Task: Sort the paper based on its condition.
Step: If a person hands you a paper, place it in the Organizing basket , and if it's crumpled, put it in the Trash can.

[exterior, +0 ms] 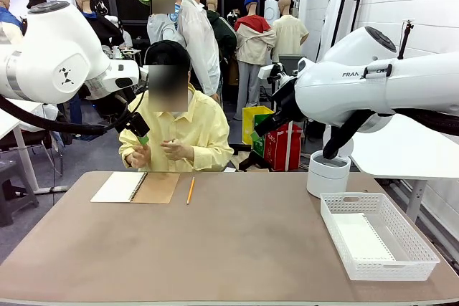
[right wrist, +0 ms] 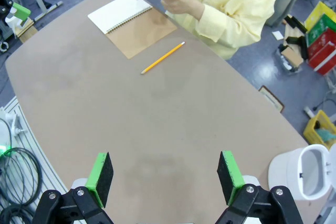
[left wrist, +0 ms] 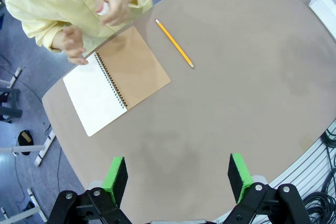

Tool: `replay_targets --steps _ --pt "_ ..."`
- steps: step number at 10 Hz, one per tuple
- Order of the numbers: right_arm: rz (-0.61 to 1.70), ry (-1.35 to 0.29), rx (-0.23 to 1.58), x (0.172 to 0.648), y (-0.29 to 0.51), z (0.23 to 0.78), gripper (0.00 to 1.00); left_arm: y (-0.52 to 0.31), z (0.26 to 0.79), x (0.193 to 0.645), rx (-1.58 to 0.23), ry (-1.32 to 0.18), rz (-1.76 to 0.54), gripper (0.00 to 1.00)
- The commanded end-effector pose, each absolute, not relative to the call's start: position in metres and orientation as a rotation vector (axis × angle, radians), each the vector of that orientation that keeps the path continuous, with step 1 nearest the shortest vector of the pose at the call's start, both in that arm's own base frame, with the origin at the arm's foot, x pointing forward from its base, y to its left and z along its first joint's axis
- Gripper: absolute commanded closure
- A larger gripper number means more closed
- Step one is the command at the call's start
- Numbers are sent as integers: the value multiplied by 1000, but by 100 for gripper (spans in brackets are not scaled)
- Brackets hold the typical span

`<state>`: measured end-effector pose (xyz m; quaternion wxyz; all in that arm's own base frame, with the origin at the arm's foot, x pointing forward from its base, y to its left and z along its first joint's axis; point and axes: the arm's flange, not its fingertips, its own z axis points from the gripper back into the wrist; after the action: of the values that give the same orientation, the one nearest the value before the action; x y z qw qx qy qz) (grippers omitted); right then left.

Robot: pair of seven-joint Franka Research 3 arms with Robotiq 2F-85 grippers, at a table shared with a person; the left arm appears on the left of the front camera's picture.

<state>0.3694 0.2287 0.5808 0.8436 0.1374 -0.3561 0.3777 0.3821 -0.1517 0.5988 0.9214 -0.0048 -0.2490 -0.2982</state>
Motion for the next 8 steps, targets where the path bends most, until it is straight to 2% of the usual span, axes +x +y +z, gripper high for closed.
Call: replay_targets --steps 1,8 --pt "789 -755 285 369 230 582 0 -150 600 383 -11 -514 -615 0" --pt "789 -755 285 369 230 582 0 -150 600 383 -11 -514 -615 0"
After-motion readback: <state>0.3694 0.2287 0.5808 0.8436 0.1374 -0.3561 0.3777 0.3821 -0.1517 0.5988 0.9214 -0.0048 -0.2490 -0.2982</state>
